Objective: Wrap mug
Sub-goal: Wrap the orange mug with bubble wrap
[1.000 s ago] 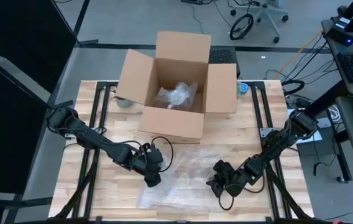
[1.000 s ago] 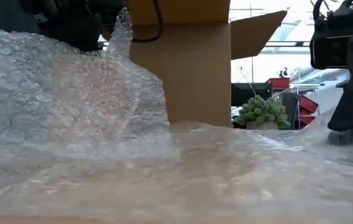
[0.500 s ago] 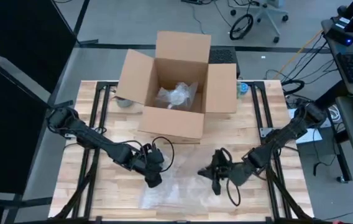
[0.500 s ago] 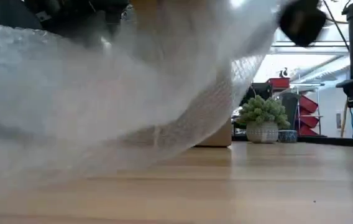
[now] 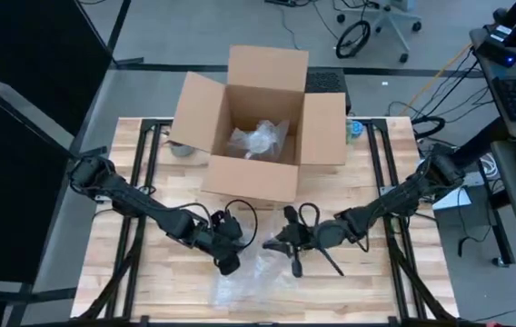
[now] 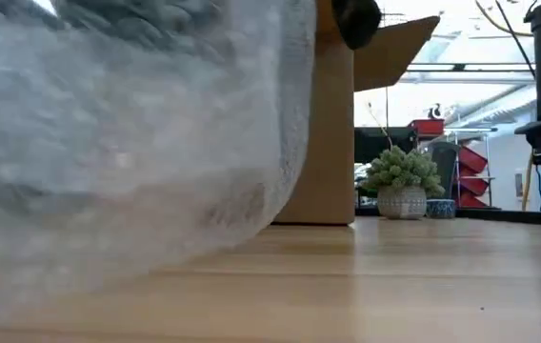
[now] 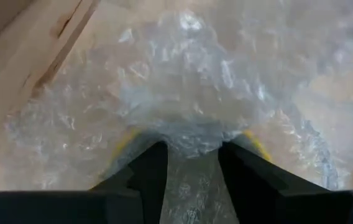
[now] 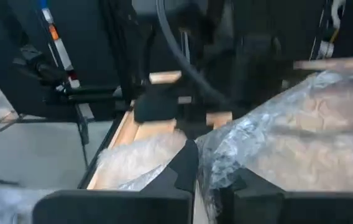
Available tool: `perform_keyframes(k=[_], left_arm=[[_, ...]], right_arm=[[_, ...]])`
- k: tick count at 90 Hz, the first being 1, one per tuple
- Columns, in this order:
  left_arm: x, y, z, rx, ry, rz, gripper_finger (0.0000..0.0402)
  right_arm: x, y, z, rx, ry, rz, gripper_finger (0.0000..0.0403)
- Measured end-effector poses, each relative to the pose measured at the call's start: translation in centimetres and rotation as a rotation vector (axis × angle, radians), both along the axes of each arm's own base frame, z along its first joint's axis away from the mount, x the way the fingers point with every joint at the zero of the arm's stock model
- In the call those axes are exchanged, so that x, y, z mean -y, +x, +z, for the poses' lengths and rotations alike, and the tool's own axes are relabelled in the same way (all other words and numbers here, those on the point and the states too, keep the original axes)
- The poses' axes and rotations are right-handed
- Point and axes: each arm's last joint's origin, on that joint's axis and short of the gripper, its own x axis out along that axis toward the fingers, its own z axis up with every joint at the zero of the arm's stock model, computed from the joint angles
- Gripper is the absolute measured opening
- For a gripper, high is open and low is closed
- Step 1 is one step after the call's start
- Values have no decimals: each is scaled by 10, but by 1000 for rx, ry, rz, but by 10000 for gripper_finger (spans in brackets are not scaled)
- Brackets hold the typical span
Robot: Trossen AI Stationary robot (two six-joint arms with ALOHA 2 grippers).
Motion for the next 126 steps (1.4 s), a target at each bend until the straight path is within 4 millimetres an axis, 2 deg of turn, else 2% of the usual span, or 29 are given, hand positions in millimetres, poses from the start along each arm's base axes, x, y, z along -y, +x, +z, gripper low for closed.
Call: perform_keyframes(k=[24,38,53,79,103,126], left_arm=[[0,0,0,-1,29,-33,138],[0,0,0,4,28,-33,138],[-1,-3,-2,-29,44,-42,138],[2,-5,1,-57,22,-35,138],[6,-3,26,-126,49,-48,138],[9,2,51,-87,101,-74,138]], right_arm=[[14,29,-39,9,-19,-1,0],[12,57,-50,13,-38,34,0],[10,81,-60,-142,-92,50,0],[12,83,-59,-219,-118,44,0],[13,83,-60,-226,-119,38,0],[13,83,-59,-225,-120,33,0]])
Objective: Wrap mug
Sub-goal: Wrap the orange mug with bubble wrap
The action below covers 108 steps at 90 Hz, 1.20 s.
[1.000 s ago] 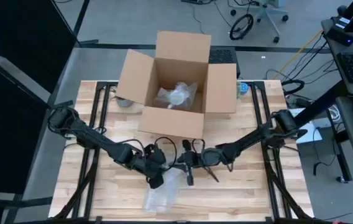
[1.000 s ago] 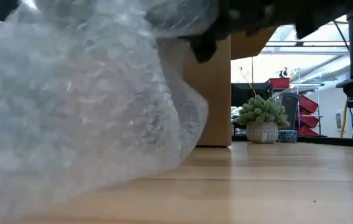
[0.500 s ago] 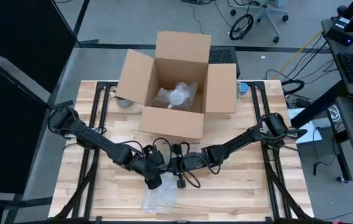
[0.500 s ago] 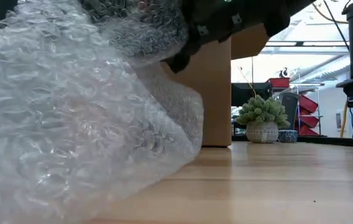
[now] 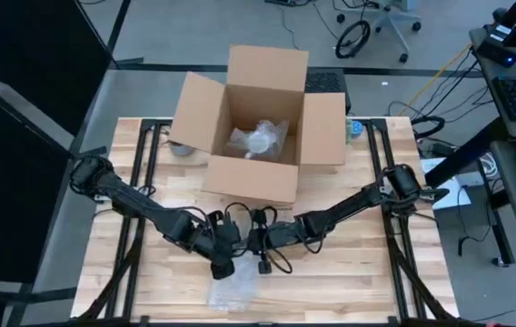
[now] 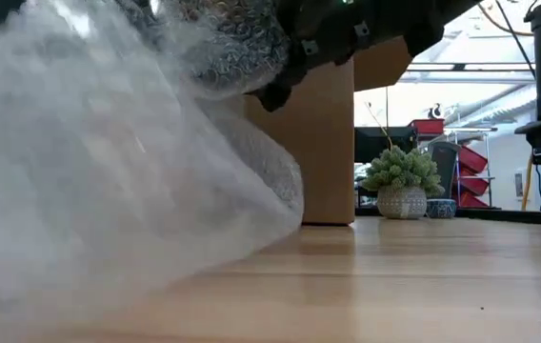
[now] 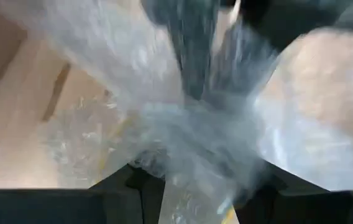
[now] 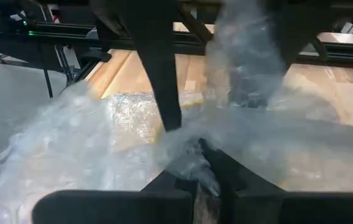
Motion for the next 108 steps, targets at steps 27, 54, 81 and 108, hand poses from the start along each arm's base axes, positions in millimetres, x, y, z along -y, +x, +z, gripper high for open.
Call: perform_keyframes(k=[27,54,81,108], left_arm=[[2,0,13,21,44,-5,138],[1,2,8,43,97,-1,138],[7,7,-24,-28,126,-1,138],[13,2,-28,-60,127,-25,138]], right_arm=[[0,0,-2,-11,-2,3,0],[0,0,-2,-9,-1,4,0],[-1,-1,-3,-17,22,4,0],[0,-4,3,-32,46,-6,19]])
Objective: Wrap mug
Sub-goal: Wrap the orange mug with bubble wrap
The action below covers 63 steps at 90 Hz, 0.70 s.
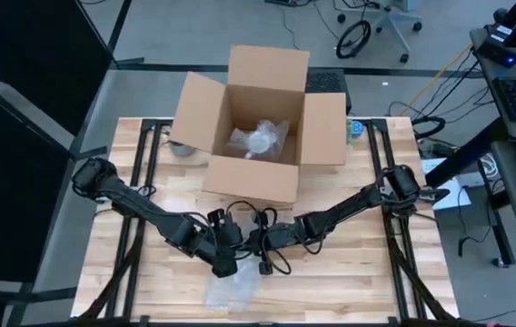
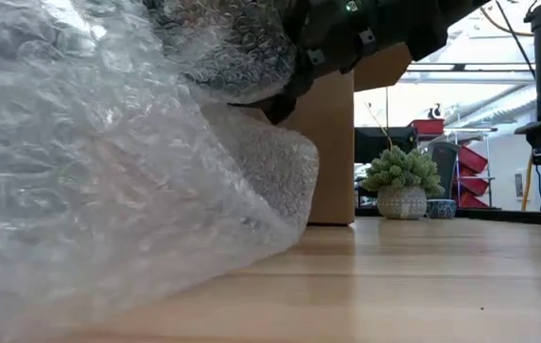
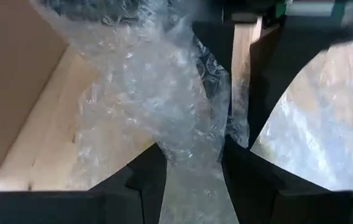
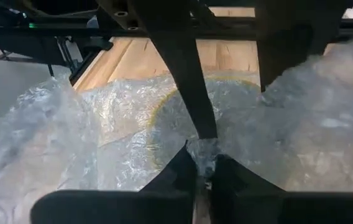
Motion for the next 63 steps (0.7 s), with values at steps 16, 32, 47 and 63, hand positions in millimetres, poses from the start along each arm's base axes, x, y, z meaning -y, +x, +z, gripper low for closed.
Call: perform_keyframes(k=[16,32,47,63], left_arm=[[7,-6,-7,-49,-4,-38,138],[12,-12,-14,-40,-8,-34,138],[9,-16,-23,-44,0,-7,138],[10,-14,-22,-20,-1,-26,138]], right_arm=[[1,-1,17,51,10,-14,67],[1,1,18,42,-22,0,117],[-1,6,30,46,-85,27,145],[-2,11,51,-46,-153,51,153]])
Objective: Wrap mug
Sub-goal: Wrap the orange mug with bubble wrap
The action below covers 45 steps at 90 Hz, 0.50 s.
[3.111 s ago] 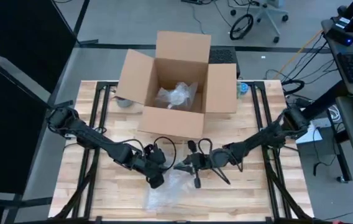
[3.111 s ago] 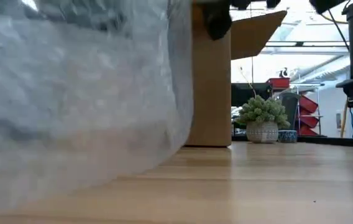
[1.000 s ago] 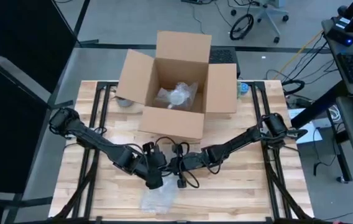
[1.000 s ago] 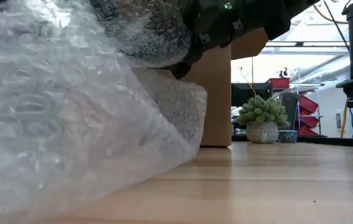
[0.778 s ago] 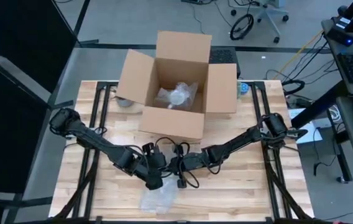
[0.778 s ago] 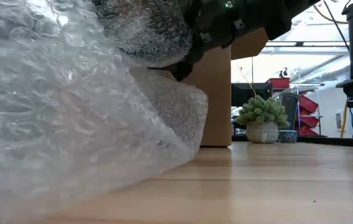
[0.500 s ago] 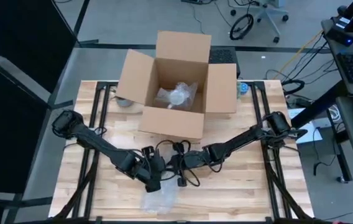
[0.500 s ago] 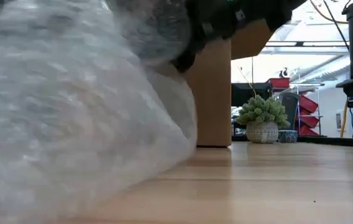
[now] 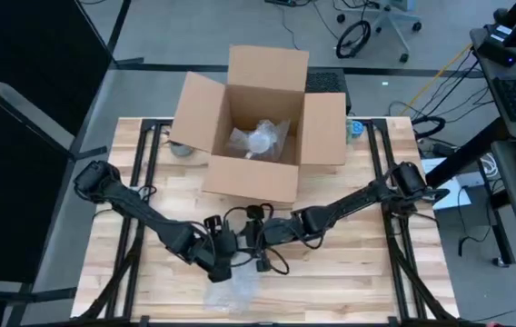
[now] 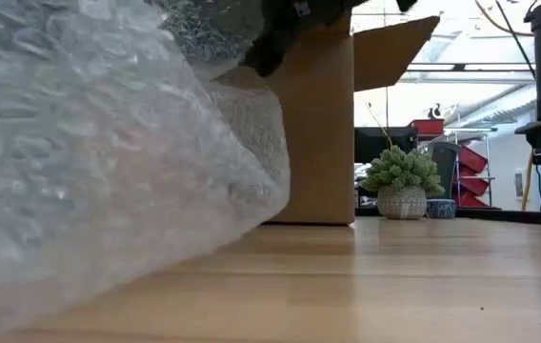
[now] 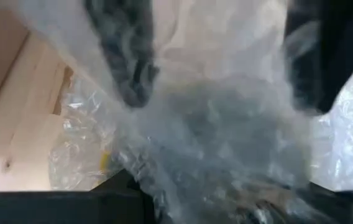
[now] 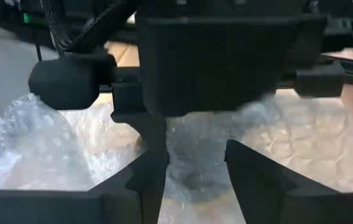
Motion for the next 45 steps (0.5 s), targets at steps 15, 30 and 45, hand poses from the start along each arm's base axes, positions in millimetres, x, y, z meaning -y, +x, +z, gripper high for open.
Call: perform_keyframes(k=[15,30,45], left_arm=[[-1,1,0,1,-1,3,138],[-1,2,0,10,-6,3,138],[-3,4,0,13,-12,6,138]], right_arm=[[2,-8,26,-164,23,-45,153],[2,-29,66,-254,99,-100,153],[-2,-70,72,-474,62,-170,153]])
